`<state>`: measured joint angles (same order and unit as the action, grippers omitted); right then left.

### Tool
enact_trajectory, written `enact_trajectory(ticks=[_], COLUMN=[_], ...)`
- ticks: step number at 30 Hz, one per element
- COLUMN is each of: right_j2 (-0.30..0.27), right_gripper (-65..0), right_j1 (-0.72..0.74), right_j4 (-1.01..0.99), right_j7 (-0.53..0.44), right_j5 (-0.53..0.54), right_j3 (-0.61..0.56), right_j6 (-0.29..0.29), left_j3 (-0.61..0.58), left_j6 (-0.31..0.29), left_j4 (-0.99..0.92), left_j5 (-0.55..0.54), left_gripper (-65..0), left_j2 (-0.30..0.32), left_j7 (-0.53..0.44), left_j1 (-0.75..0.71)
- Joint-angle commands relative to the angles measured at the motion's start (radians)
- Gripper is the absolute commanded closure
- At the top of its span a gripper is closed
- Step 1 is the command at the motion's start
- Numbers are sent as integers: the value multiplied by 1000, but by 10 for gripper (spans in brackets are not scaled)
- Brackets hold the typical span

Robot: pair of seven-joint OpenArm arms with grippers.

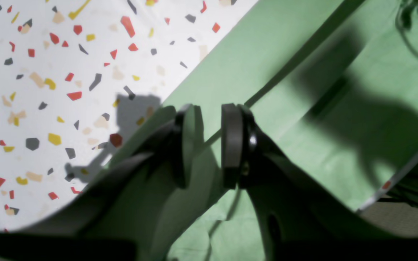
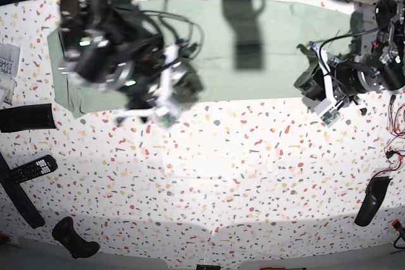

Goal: Fold the T-shirt properly
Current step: 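Move both grippers over the folded shirt's long edge and lower them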

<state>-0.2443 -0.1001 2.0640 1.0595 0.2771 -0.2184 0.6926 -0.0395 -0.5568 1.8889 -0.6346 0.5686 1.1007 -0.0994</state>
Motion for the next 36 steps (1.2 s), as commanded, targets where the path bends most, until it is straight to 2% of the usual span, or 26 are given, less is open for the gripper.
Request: enact_trajectory(ticks=[1, 4, 11, 12, 16, 18, 26, 31, 33, 36], right_j2=[-12, -39, -44, -44, -44, -45, -89, -104, -101, -102], right_gripper=[-306, -306, -306, -306, -306, -306, -306, -306, -306, -305], right_j1=[18, 57, 185, 195, 214, 213, 214, 225, 227, 229], right_j4=[-16, -117, -237, -237, -237, -237, -245, -346, -372, -357], right_j7=[-41, -91, -89, -74, 96, 133, 134, 129, 181, 337], right_j5=[-39, -146, -163, -139, 45, 99, 126, 140, 230, 438], right_j3=[-29, -127, -236, -245, -262, -262, -262, -262, -262, -262], right_j6=[6, 6, 6, 6, 6, 6, 6, 6, 6, 6], left_j3=[6, 6, 6, 6, 6, 6, 6, 6, 6, 6], left_j6=[13, 23, 23, 23, 23, 23, 23, 23, 23, 23], left_j4=[14, 14, 14, 14, 14, 14, 14, 14, 14, 14], left_j5=[-13, -13, -13, -13, -13, -13, -13, -13, -13, -12], left_gripper=[-117, -117, -117, -117, -117, -117, -117, -117, -117, -117], left_j2=[14, 14, 14, 14, 14, 14, 14, 14, 14, 14], left_j7=[-16, -16, -17, -17, -17, -17, -24, -24, -24, -24], left_j1=[14, 14, 14, 14, 14, 14, 14, 14, 14, 14])
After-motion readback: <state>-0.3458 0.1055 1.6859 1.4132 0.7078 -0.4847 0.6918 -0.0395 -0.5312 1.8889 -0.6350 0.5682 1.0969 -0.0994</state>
